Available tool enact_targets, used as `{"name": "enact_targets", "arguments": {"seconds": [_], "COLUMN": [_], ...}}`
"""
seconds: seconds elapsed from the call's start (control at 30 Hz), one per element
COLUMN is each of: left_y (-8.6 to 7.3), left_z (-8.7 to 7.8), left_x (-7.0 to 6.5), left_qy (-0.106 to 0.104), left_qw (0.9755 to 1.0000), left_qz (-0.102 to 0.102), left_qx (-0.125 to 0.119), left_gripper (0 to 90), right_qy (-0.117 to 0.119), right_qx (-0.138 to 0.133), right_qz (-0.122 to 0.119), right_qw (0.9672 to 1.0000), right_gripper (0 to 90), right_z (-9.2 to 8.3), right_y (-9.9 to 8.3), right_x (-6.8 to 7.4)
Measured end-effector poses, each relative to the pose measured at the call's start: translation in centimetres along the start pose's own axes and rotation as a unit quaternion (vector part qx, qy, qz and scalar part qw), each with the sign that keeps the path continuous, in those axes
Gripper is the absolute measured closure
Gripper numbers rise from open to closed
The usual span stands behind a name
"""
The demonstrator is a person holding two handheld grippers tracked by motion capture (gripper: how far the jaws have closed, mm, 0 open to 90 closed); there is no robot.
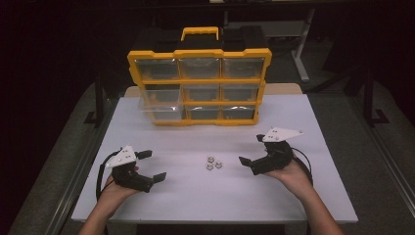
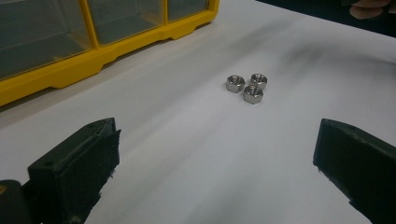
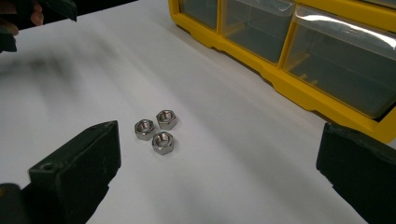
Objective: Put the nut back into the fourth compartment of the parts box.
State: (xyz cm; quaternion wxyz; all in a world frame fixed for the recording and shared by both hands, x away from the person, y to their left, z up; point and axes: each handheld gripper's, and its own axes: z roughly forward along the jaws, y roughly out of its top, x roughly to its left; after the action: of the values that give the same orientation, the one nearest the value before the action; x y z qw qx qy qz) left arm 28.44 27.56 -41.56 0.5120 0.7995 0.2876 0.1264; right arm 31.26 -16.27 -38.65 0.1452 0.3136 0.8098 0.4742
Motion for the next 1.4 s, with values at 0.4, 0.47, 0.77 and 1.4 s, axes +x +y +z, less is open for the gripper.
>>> {"name": "enact_targets", "arguments": {"seconds": [0.4,0.47,0.77,1.4], "left_y": [-0.1,-0.1,-0.1,-0.1], "left_z": [0.1,0.1,0.1,-0.1], "left_x": [0.0,0.0,0.0,0.1], "left_qy": [-0.003,-0.003,-0.005,-0.004], "left_qw": [1.0,1.0,1.0,1.0], "left_qz": [-0.004,-0.003,-0.002,-0.004], "left_qx": [-0.004,-0.004,-0.004,-0.008], "left_gripper": [0.2,0.1,0.2,0.2], "right_qy": [0.007,0.009,0.02,0.055], "right_qx": [0.008,0.008,0.019,0.055], "right_qz": [-0.01,-0.009,-0.012,-0.017], "right_qw": [0.9999,0.9999,0.9995,0.9968], "right_gripper": [0.0,0.0,0.0,13.1], "right_z": [1.7,1.8,3.3,5.7], "right_y": [1.6,1.7,2.8,4.0], "right_x": [0.1,0.1,0.3,0.6]}}
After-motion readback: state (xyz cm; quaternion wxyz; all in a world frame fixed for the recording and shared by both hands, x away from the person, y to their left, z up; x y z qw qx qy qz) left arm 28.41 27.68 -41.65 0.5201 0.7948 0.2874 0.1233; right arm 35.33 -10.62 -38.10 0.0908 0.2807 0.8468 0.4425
